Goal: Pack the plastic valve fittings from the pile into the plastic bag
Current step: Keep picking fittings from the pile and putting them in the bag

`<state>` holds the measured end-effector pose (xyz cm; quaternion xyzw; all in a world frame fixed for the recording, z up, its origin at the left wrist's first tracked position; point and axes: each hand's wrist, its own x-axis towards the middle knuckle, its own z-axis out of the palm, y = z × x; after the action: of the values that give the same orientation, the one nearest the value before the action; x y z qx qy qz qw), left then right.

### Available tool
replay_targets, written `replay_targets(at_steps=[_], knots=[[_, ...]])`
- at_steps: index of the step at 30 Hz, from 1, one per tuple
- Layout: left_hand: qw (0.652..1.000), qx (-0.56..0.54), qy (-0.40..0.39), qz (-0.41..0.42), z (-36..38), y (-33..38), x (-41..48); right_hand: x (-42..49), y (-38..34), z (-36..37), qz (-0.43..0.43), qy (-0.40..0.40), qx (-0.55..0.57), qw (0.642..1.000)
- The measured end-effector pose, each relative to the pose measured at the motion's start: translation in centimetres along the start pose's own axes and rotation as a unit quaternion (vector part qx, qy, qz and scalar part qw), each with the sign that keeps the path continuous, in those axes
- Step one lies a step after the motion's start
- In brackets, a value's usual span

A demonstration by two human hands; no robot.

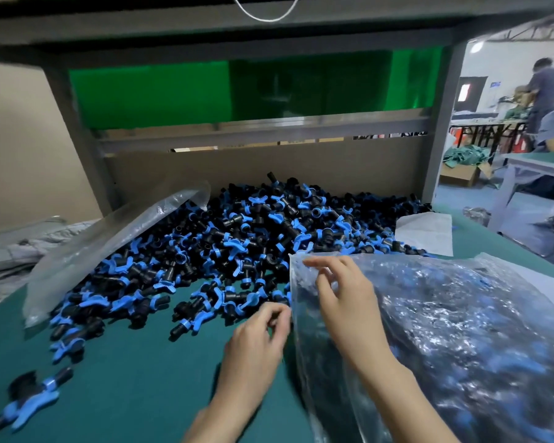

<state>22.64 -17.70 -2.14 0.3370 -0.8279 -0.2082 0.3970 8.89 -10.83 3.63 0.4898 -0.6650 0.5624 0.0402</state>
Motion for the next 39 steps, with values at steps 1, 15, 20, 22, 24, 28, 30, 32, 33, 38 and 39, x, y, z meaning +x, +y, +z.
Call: replay_targets(at_steps=[1, 15, 20, 22, 24, 28, 30, 32, 33, 38, 39], knots=[[0.999, 0.034, 0.023, -0.012, -0.5, -0.7, -0.1, -0.3, 0.5, 0.3, 0.008, -0.009, -0.009, 1.000], [0.963, 0.215, 0.014, -0.162, -0.8, -4.0, 1.8, -1.3, 3.5, 1.0, 0.051, -0.031, -0.074, 0.995], [0.953, 0.257, 0.000, -0.161, -0.7, -4.0, 2.3, -1.5, 3.7, 1.0, 0.052, -0.038, -0.084, 0.994], [0.958, 0.252, 0.013, -0.139, -0.8, -3.9, 2.3, -1.5, 3.7, 1.0, 0.054, -0.040, -0.086, 0.994], [0.971, 0.202, 0.043, -0.118, -0.8, -3.8, 2.0, -1.4, 3.6, 1.0, 0.057, -0.040, -0.088, 0.994], [0.967, -0.172, 0.076, -0.175, -0.8, -3.8, 1.8, -1.6, 3.2, 0.9, 0.033, -0.051, -0.095, 0.994], [0.931, -0.299, 0.057, -0.202, -1.0, -3.4, 1.7, -1.6, 2.9, 0.9, 0.020, -0.064, -0.104, 0.992], [0.901, -0.373, 0.031, -0.221, -1.1, -3.0, 1.6, -1.6, 2.7, 0.8, 0.016, -0.078, -0.107, 0.991], [0.887, -0.403, 0.018, -0.225, -1.0, -2.8, 1.5, -1.6, 2.7, 0.8, 0.016, -0.083, -0.105, 0.991], [0.842, -0.490, -0.022, -0.226, -0.8, -2.3, 1.3, -1.7, 2.7, 0.8, 0.012, -0.092, -0.109, 0.990], [0.833, -0.505, -0.024, -0.226, -0.9, -2.2, 1.3, -1.7, 2.7, 0.8, 0.012, -0.095, -0.109, 0.990]])
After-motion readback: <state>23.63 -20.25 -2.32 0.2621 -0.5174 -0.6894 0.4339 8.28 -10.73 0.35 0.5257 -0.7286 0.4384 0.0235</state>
